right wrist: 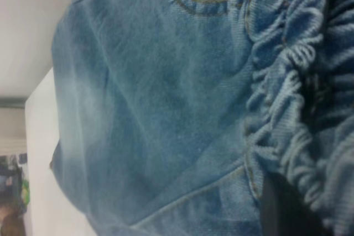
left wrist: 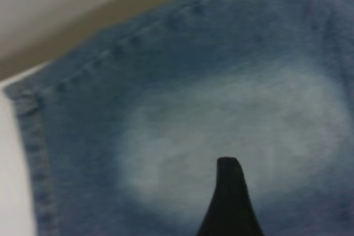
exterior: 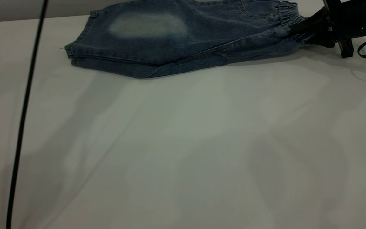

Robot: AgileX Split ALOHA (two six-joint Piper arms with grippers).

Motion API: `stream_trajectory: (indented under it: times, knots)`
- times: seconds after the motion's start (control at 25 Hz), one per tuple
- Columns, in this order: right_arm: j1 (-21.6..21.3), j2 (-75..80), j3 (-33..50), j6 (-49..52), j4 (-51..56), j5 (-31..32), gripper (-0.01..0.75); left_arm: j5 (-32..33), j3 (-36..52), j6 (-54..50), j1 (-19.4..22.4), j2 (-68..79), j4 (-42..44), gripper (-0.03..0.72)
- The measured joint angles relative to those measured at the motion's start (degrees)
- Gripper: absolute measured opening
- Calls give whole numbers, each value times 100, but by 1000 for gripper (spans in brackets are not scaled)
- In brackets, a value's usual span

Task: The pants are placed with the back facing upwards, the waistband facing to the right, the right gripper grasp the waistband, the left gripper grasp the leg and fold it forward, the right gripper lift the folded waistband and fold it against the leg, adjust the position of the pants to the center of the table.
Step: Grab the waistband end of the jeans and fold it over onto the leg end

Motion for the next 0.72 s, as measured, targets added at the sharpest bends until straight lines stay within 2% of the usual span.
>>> stream_trajectory:
  times: [0.2,0.32,0.44,0.72]
  knots:
    - [13,-136,0,0,-144,-15,90,1083,-1411,0,-169,802,-36,489]
    - [13,-324,0,11,-169,-39,90,1417,-2007,0,-211,1208,-64,489]
    - [13,-520,0,32,-288,-112,90,1563,-2287,0,-218,1513,-23,488]
    - [13,-691,5,195,-616,-57,90,1667,-2293,0,-218,2012,-23,488]
